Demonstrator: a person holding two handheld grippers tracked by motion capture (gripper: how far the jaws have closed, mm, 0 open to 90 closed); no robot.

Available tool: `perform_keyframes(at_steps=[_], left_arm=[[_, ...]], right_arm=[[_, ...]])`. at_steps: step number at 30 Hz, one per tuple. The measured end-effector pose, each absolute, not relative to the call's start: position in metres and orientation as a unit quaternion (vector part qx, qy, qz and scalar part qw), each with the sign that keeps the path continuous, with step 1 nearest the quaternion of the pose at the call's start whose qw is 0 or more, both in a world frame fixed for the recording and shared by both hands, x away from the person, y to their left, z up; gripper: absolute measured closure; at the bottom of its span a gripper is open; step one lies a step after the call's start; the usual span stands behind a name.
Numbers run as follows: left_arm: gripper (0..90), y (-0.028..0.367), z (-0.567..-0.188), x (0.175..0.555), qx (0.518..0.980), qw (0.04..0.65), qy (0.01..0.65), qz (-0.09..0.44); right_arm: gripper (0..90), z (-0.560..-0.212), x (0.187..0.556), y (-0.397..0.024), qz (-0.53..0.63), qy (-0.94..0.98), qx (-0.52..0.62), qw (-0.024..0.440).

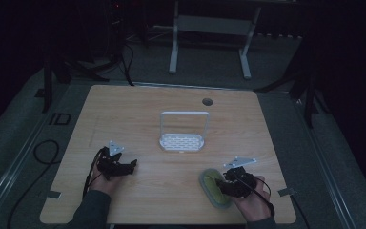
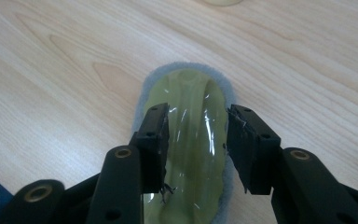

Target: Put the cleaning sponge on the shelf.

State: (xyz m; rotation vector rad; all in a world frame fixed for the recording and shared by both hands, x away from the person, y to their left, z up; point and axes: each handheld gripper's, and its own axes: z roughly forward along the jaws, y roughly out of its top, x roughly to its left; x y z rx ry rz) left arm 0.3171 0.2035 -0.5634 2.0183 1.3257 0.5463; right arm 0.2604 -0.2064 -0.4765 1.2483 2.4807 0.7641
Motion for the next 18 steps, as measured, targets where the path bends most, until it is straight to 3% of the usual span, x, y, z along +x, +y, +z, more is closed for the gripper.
perform_keyframes(at_steps=[18], left_arm=[[15.7, 0.203, -0.563, 0.317, 0.771, 0.327, 0.506, 0.208]], right_arm=[[58.5, -0.478, 0.269, -0.193, 0.219, 0.871, 0.427, 0.101]])
